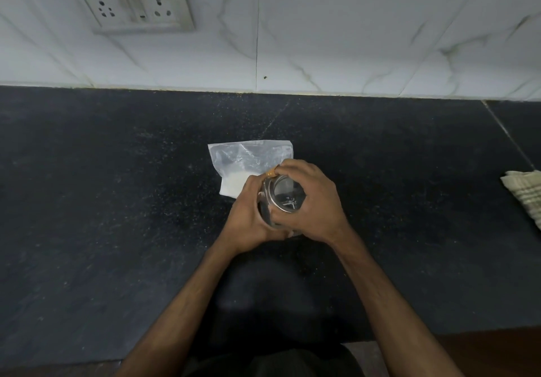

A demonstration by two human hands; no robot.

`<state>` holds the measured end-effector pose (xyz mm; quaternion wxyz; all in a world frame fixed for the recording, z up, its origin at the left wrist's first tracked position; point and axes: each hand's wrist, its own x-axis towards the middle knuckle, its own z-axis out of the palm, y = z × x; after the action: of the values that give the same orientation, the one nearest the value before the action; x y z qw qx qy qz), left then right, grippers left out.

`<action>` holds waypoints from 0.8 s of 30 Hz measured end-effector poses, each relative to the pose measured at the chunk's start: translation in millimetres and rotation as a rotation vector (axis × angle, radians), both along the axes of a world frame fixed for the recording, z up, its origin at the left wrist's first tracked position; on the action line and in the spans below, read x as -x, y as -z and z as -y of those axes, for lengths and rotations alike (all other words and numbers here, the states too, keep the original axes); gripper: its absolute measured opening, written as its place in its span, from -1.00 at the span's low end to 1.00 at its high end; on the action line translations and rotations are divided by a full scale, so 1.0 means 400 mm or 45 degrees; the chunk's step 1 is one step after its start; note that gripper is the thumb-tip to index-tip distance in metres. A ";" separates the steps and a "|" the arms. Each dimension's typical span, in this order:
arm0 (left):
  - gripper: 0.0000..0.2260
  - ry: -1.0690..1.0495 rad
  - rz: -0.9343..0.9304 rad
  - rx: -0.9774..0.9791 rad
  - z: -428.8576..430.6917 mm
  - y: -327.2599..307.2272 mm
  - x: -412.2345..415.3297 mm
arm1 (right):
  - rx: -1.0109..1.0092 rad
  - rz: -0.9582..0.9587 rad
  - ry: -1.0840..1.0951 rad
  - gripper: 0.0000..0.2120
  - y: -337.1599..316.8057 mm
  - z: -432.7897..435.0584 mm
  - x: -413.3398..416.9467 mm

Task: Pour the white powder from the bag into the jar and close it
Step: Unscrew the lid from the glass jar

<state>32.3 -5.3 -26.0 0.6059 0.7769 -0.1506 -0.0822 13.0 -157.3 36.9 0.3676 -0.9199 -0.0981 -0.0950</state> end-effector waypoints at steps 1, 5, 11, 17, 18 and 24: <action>-0.07 0.019 -0.014 0.004 -0.004 0.000 -0.002 | 0.024 -0.016 -0.046 -0.33 -0.002 0.006 -0.001; -0.07 0.042 -0.076 -0.005 -0.005 -0.011 0.006 | 0.043 0.018 0.006 -0.11 -0.040 0.033 0.018; 0.33 0.185 0.023 -0.046 -0.001 -0.042 0.001 | 0.100 -0.072 0.281 -0.09 -0.064 -0.013 0.068; 0.14 0.213 0.039 -0.058 0.011 -0.052 -0.019 | 0.084 -0.063 0.098 -0.20 -0.049 -0.016 0.043; 0.11 0.202 0.039 -0.053 0.012 -0.050 -0.020 | 0.062 -0.098 0.008 -0.16 -0.056 0.000 0.037; 0.09 0.166 0.025 -0.038 0.007 -0.045 -0.008 | 0.091 -0.189 0.147 0.00 -0.075 0.032 0.033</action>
<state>35.6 -7.9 -8.1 0.5860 0.7752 -0.2054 -0.1159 -0.4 -170.2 67.0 0.3348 -0.9410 -0.0208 -0.0438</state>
